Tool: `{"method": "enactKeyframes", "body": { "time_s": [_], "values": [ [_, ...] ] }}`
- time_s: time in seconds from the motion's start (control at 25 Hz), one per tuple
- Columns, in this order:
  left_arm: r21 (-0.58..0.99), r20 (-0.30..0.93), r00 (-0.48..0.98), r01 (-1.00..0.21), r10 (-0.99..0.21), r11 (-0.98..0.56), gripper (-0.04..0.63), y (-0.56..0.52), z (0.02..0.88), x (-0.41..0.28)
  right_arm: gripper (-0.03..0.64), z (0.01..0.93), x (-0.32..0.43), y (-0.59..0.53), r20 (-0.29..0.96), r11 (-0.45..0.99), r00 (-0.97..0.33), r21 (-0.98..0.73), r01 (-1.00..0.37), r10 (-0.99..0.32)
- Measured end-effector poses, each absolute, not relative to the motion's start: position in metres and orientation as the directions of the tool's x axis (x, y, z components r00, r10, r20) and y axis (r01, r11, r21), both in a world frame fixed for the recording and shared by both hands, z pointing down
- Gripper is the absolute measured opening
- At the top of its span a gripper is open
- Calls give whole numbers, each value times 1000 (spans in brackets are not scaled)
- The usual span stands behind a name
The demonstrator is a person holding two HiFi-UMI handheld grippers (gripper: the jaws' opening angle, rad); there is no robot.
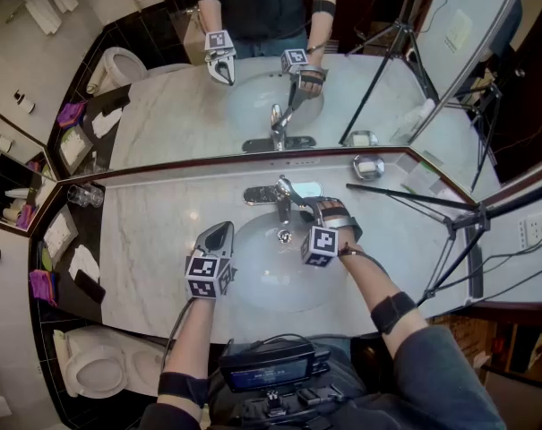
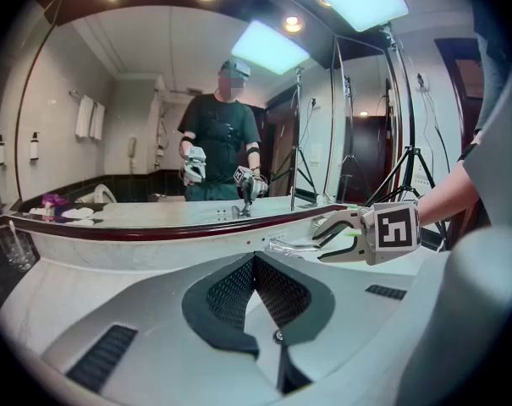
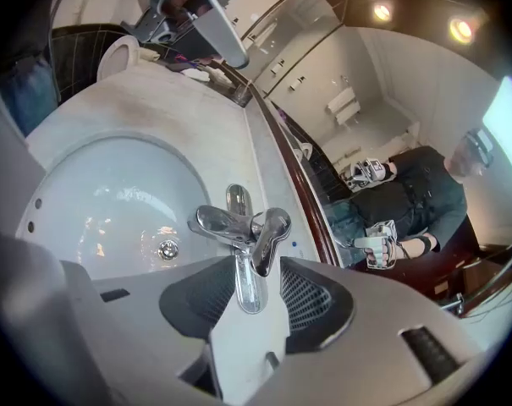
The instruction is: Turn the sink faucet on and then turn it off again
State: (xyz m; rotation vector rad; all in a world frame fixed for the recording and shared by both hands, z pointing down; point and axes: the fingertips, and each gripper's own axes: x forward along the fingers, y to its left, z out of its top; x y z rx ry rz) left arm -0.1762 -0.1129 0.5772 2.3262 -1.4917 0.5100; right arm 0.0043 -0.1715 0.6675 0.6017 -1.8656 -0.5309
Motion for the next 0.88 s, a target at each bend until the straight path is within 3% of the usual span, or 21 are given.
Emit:
{"method": "enactKeyframes", "body": {
  "time_s": [0.24, 0.52, 0.64, 0.88],
  "values": [
    [85, 451, 392, -913, -802, -398, 0, -110, 572, -173, 165, 643, 17, -162, 683, 767, -352, 543, -341, -640],
    [89, 435, 396, -913, -808, -399, 0, -103, 565, -170, 58, 612, 37, -155, 617, 703, -389, 416, -577, -684],
    [87, 430, 397, -912, -811, -400, 0, -101, 562, -170, 21, 599, 45, -150, 588, 667, -417, 303, -681, -693],
    [100, 416, 393, -916, -820, -389, 0, -96, 558, -172, 17, 581, 59, -134, 518, 571, -483, 13, -821, -706]
  ]
}}
